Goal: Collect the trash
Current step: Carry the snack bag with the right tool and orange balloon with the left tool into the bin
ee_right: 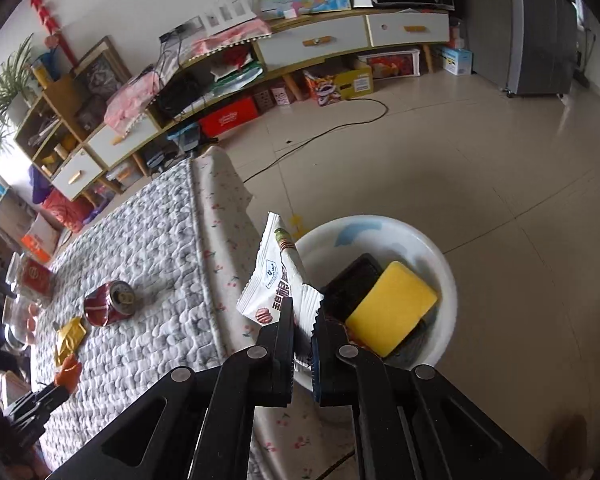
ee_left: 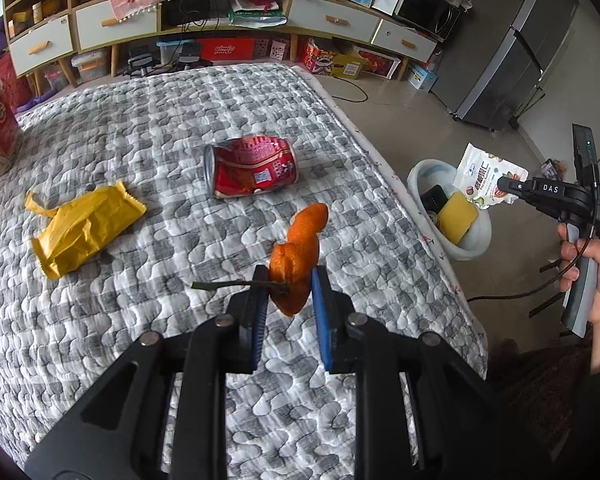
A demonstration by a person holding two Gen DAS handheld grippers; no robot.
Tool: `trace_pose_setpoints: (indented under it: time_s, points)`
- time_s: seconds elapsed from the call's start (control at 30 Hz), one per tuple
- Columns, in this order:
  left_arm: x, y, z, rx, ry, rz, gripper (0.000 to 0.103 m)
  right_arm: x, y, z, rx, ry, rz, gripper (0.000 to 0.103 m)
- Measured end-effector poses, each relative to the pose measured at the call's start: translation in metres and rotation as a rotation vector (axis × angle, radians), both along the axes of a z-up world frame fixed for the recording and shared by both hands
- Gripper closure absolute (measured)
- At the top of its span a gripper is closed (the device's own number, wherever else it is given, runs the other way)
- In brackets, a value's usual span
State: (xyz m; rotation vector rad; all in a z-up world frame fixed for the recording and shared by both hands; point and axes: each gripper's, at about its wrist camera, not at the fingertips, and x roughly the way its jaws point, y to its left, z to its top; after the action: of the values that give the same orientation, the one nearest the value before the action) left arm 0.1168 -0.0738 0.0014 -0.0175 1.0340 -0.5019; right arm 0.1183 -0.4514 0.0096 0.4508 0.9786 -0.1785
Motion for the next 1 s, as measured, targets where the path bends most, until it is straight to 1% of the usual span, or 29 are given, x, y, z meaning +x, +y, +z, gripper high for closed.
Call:
trace_pose_setpoints:
  time_s: [0.1, 0.2, 0.27, 0.3, 0.37, 0.4, 0.43, 0.53, 0.6, 0.63, 0.67, 0.87, 0.97, 1.0]
  points:
    - [0.006, -0.031, -0.003, -0.001, 0.009, -0.043, 0.080, 0.001, -0.022, -0.016, 0.050, 0.034, -0.031, 0.096]
    - [0.009, -0.059, -0.009, 0.008, 0.019, -0.082, 0.080, 0.009, -0.025, -0.032, 0.089, 0.060, -0.010, 0.094]
    - [0.013, -0.076, -0.012, 0.012, 0.023, -0.106, 0.080, 0.013, -0.024, -0.041, 0.072, 0.094, -0.009, 0.092]
    - [0.016, -0.085, -0.012, 0.012, 0.022, -0.118, 0.080, 0.014, -0.025, -0.044, 0.063, 0.111, -0.008, 0.089]
    - [0.021, -0.102, -0.014, 0.004, 0.025, -0.142, 0.080, 0.010, -0.030, -0.046, 0.068, 0.126, -0.013, 0.067]
    - [0.024, -0.110, -0.014, 0.002, 0.027, -0.153, 0.080, 0.006, -0.034, -0.045, 0.070, 0.123, -0.027, 0.037]
    - [0.027, -0.119, -0.015, 0.003, 0.027, -0.162, 0.080, 0.002, -0.039, -0.043, 0.068, 0.112, -0.045, 0.022]
    - [0.033, -0.148, -0.019, 0.009, 0.024, -0.199, 0.080, -0.012, -0.052, -0.035, 0.054, 0.090, -0.075, 0.020]
    - [0.035, -0.167, -0.023, 0.012, 0.022, -0.228, 0.079, -0.021, -0.061, -0.032, 0.062, 0.083, -0.101, 0.015]
    - [0.037, -0.176, -0.025, 0.013, 0.022, -0.243, 0.079, -0.026, -0.066, -0.031, 0.059, 0.079, -0.113, 0.010]
    - [0.038, -0.186, -0.027, 0.012, 0.021, -0.256, 0.079, -0.029, -0.069, -0.031, 0.053, 0.080, -0.123, 0.001]
    - [0.046, -0.230, -0.039, 0.028, 0.008, -0.311, 0.079, -0.048, -0.086, -0.028, -0.002, 0.072, -0.161, 0.000]
    - [0.047, -0.240, -0.040, 0.028, -0.006, -0.328, 0.078, -0.053, -0.092, -0.028, -0.019, 0.071, -0.163, 0.000]
    - [0.049, -0.242, -0.040, 0.028, -0.013, -0.332, 0.076, -0.054, -0.093, -0.028, -0.024, 0.070, -0.163, 0.000]
